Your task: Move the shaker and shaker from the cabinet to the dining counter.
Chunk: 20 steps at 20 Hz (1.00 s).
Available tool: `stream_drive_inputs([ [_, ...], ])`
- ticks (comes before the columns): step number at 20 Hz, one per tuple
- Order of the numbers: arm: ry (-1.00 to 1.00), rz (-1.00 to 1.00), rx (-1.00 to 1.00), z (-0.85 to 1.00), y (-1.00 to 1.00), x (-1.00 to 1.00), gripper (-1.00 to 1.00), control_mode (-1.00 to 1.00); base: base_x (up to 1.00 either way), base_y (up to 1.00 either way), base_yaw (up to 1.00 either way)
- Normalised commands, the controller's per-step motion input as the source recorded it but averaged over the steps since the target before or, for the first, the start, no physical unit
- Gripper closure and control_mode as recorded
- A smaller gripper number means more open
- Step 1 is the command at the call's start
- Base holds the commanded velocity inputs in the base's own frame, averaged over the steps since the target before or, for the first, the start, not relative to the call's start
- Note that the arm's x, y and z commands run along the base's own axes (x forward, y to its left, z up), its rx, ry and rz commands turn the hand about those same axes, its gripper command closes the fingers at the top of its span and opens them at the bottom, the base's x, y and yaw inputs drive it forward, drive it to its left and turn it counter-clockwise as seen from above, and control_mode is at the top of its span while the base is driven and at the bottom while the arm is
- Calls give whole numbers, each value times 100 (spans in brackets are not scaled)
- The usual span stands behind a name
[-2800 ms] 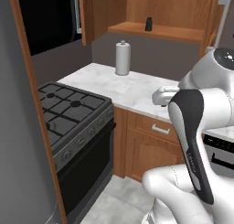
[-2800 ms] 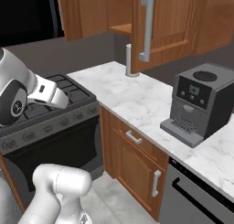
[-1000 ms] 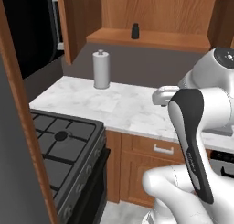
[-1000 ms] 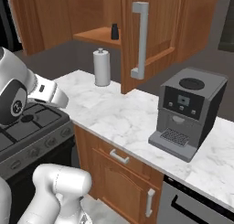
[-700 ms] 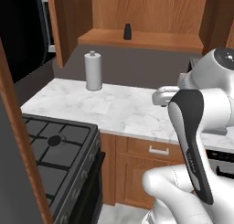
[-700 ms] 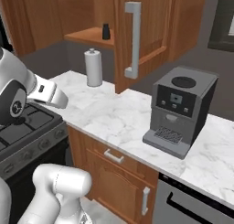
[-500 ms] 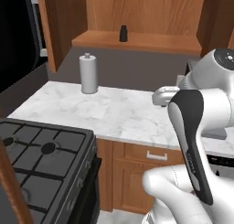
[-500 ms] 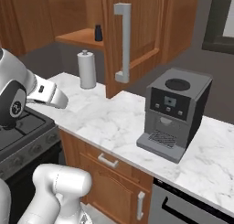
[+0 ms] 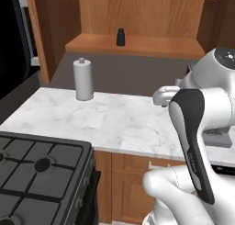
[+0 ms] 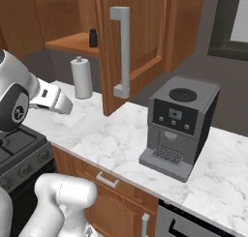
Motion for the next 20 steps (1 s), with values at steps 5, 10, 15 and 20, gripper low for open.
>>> stream_drive_inputs([
  [5, 0, 0, 0, 0, 0, 0, -100, 100, 7, 18, -24],
  [10, 0, 0, 0, 0, 0, 0, -100, 100, 28, 28, -24],
  [15, 0, 0, 0, 0, 0, 0, -100, 100, 34, 63, -16],
  [20, 0, 0, 0, 0, 0, 0, -100, 100, 36, 40, -14],
])
